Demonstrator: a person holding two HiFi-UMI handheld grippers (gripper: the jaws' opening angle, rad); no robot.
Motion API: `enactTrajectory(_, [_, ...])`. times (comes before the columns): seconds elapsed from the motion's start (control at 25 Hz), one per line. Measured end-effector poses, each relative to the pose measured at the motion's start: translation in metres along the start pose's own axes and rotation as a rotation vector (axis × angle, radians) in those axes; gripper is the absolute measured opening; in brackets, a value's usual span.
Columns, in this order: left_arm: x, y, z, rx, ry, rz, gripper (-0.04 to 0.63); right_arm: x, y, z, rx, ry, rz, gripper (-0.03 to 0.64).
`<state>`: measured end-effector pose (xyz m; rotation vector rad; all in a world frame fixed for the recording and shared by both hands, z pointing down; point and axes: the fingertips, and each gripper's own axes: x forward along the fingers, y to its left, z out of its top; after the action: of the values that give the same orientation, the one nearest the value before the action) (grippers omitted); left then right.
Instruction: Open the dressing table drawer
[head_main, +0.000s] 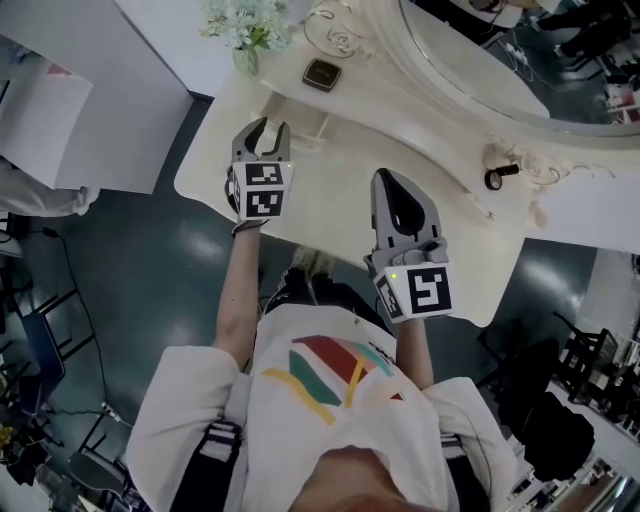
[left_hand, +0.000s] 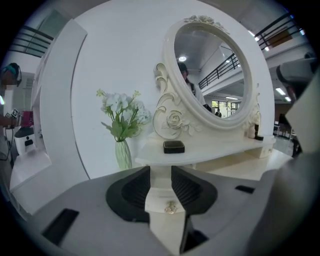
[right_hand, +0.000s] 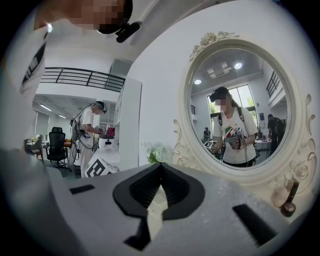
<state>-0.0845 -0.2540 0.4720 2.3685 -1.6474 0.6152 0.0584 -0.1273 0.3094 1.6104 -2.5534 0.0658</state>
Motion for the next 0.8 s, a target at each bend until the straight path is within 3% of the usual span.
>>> enactTrajectory(0.36, [-0.035, -0.021, 0.095, 0.025, -0.15, -0.043, 0.11, -0.009, -0.016, 0.043, -0.034, -0.107, -0.048, 0.0])
enactTrajectory(0.6, [-0.076, -0.063, 0.165, 0.074, -0.321, -0.115, 0.101, -0.021, -0.039, 0.065, -0.048, -0.171, -0.113, 0.0])
enactTrajectory(0.8, [-0.115, -0.101, 0.206, 0.024, -0.457, -0.206, 0.055, -0.037, -0.053, 0.074, -0.051, -0.204, -0.154, 0.0])
